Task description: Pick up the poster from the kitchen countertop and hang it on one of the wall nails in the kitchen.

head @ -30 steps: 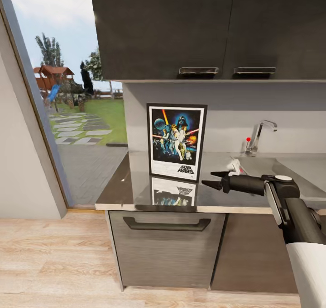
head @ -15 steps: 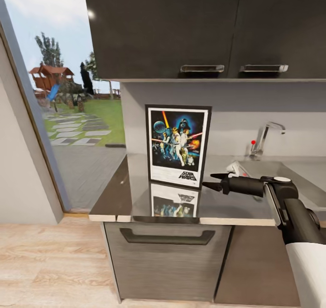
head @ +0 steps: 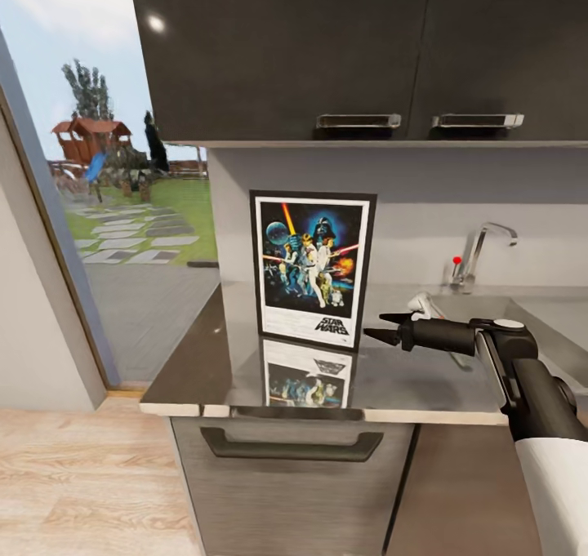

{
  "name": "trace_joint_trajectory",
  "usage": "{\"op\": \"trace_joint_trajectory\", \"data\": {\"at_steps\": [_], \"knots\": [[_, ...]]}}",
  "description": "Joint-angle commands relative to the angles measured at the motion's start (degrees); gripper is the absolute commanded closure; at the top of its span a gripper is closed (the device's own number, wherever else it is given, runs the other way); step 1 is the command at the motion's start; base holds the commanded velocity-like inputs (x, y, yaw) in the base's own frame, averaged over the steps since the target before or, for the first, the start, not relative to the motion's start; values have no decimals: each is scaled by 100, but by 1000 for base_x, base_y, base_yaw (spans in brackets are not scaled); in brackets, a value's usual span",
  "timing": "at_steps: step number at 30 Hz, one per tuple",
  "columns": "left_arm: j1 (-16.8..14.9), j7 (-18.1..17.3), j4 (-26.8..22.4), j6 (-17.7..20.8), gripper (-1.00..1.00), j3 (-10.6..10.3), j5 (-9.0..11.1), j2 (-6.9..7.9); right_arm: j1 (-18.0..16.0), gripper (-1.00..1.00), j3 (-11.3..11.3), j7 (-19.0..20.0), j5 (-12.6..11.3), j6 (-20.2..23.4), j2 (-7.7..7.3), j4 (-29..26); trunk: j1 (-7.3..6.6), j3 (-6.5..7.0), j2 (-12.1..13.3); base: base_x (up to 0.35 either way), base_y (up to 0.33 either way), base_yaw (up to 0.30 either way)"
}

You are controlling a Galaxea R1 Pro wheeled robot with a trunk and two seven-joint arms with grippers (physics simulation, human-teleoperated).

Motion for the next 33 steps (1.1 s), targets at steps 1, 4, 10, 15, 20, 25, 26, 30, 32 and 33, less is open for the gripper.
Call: {"op": "trace_joint_trajectory", "data": {"at_steps": [1,4,10,15,20,25,26,30,32,33], "knots": [[1,-4,-7,-9,-100,6,0,-1,-5,-100,-7,27,12,45,1,-3,1,-5,-3,42,-36,0],[1,-5,-7,-9,-100,6,0,-1,-2,-100,-7,27,12,45,1,-3,1,-5,-3,17,-15,0],[1,-6,-7,-9,-100,6,-3,-1,-4,-100,-7,27,12,45,1,-3,1,-5,-3,3,-2,0],[1,-2,-7,-9,-100,6,-1,-1,-6,-100,-7,27,12,45,1,-3,1,-5,-3,56,0,0],[1,-3,-7,-9,-100,6,-1,-1,0,-100,-7,27,10,45,1,-3,1,-5,-3,202,0,0],[1,-1,-7,-9,-100,13,0,-1,0,-100,-7,27,4,45,1,-3,1,-5,-3,59,0,0],[1,-1,-7,-9,-100,15,0,-1,0,-100,-7,27,4,45,1,-3,1,-5,-3,37,0,0],[1,-1,-7,-9,-100,20,0,-1,-1,-100,-7,27,3,45,1,-3,1,-5,-3,133,0,0],[1,-1,-7,-9,-100,19,0,-1,0,-100,-7,27,1,45,1,-1,1,-5,-3,226,0,0],[1,-1,-7,-9,-100,18,0,-1,0,-100,-7,27,-2,45,1,-2,1,-5,-3,170,0,0]]}}
